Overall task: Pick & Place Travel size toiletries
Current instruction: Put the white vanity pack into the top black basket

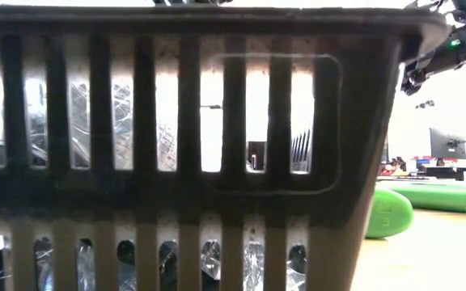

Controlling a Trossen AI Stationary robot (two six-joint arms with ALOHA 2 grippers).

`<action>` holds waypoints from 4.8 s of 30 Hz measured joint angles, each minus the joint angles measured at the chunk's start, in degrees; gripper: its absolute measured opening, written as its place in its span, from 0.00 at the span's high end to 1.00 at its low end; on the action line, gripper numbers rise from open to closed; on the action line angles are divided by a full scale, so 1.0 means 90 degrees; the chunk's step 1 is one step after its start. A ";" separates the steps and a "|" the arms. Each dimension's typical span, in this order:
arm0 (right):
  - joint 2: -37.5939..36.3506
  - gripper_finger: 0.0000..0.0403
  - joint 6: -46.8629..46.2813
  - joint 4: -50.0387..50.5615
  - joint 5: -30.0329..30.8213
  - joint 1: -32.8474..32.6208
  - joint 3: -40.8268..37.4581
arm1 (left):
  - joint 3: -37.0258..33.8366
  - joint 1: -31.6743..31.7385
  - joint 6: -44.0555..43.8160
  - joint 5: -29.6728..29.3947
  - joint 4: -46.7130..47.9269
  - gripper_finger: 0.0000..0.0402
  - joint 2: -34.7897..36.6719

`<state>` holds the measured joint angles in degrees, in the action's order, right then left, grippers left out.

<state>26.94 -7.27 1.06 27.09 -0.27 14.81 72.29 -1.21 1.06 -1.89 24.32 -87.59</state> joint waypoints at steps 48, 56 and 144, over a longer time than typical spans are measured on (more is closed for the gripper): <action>0.0002 0.89 -0.0002 -0.0088 -0.0051 0.0002 0.0000 | -0.0002 -0.0914 -0.1627 -0.0001 0.0174 0.75 -0.0002; 0.0000 0.89 -0.0002 -0.0088 -0.0051 0.0001 0.0000 | -0.0002 -0.0914 -0.1630 -0.0002 0.0174 0.75 -0.0002; 0.0002 0.89 -0.0002 -0.0164 -0.0050 0.0002 0.0000 | -0.2006 -0.2504 -0.5076 -0.0710 0.2175 0.75 0.1251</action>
<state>26.96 -7.29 -0.41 26.64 -0.25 14.81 54.23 -23.75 -44.63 -8.28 43.90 -76.34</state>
